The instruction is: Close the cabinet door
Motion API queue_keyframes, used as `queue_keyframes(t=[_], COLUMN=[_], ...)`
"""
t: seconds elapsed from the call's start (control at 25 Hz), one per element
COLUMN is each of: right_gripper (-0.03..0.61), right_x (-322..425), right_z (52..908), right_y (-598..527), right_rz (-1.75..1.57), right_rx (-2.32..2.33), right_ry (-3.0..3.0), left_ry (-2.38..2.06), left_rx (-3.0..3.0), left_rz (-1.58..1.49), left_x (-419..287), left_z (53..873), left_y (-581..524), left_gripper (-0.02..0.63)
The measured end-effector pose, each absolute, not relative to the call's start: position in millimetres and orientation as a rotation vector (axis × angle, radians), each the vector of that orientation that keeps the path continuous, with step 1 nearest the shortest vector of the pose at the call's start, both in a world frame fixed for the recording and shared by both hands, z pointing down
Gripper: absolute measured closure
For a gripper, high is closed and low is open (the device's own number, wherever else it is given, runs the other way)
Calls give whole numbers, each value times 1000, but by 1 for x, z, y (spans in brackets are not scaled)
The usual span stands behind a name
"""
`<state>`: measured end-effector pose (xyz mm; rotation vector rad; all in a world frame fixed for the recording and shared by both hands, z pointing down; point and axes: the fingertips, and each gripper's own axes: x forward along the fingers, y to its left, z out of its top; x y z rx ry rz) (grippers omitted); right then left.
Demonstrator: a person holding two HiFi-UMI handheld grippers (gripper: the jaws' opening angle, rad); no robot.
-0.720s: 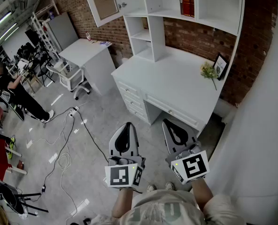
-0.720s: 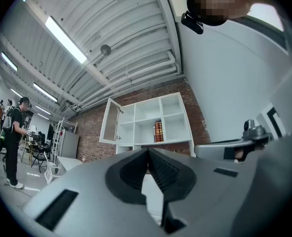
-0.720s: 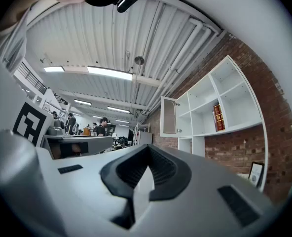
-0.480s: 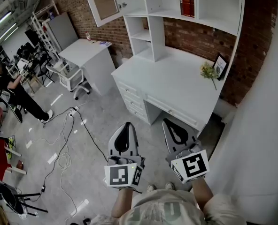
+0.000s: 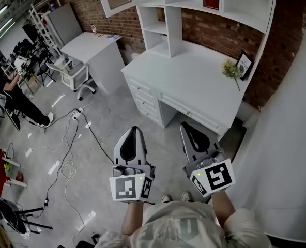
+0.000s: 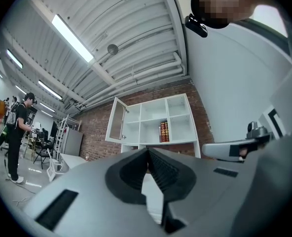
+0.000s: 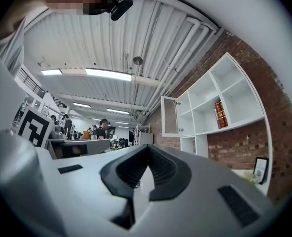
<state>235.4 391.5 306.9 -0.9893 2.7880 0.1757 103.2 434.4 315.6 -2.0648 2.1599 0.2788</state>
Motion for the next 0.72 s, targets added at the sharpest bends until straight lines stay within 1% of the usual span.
queue_keyframes(t=[0.4,0.72], right_gripper=[563,563], right_x=[188,148], right_z=[312,335], right_y=[381,305], right_rz=[195,115], right_rx=[-1054,-994], right_ry=[2774,2757], left_ry=[2177,2179], left_rx=[-2078,-2051], left_rz=[277,282], left_x=[35,-8], left_z=[326,352], left_y=[434,370], left_gripper=[600,600])
